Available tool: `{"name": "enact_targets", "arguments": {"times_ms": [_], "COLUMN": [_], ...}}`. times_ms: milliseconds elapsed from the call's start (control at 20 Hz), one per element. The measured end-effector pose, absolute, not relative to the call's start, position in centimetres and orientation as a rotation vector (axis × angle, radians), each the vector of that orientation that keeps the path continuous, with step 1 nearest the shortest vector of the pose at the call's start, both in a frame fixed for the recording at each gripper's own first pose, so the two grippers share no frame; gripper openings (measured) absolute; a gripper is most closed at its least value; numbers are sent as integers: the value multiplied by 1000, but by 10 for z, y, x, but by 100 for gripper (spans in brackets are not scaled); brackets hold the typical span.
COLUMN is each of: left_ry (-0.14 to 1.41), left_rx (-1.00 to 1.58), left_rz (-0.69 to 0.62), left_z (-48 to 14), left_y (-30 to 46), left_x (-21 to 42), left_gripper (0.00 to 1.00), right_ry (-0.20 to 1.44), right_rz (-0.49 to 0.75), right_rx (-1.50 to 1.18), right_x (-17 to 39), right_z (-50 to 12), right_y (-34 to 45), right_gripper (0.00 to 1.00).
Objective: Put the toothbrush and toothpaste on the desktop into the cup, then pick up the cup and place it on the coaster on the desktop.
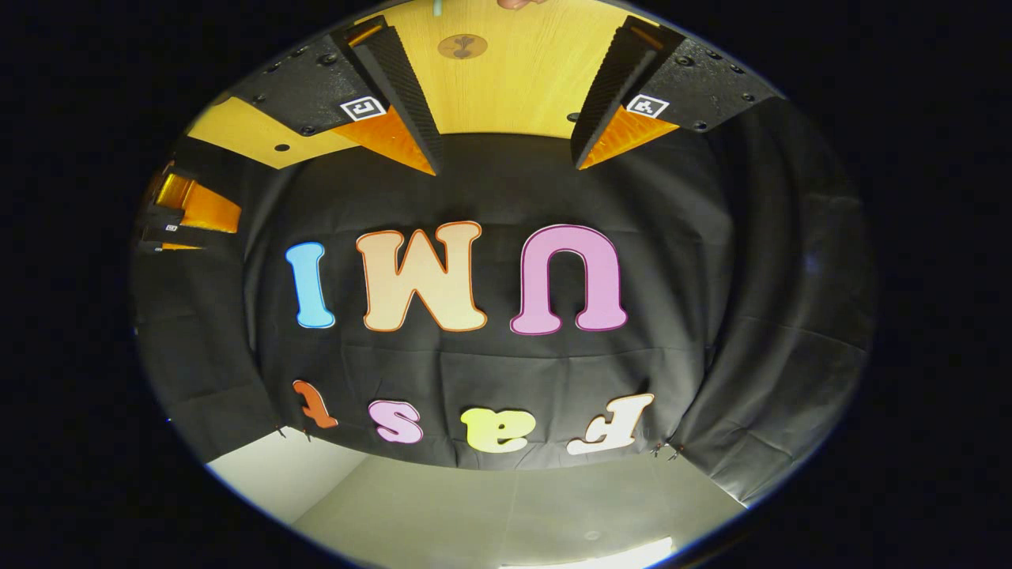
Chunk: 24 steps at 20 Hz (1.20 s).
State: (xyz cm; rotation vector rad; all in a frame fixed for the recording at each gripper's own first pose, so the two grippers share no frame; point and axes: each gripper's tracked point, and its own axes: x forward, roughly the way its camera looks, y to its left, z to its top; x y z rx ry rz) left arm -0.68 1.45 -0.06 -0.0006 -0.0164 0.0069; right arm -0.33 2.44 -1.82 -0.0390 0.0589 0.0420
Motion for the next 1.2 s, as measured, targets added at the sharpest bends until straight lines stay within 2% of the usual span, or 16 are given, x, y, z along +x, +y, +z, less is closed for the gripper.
{"name": "enact_targets", "arguments": {"times_ms": [450, 1200], "left_ry": [-38, -26], "left_rx": [2, 2], "left_rz": [4, 46], "left_z": [2, -4], "left_y": [18, 35], "left_x": [-11, -18], "left_gripper": [94, 94], "right_ry": [229, 757], "right_rz": [68, 192], "right_rx": [-80, -153], "right_x": [-6, -60], "right_z": [-77, -259], "right_y": [37, 50], "right_gripper": [99, 100]}}
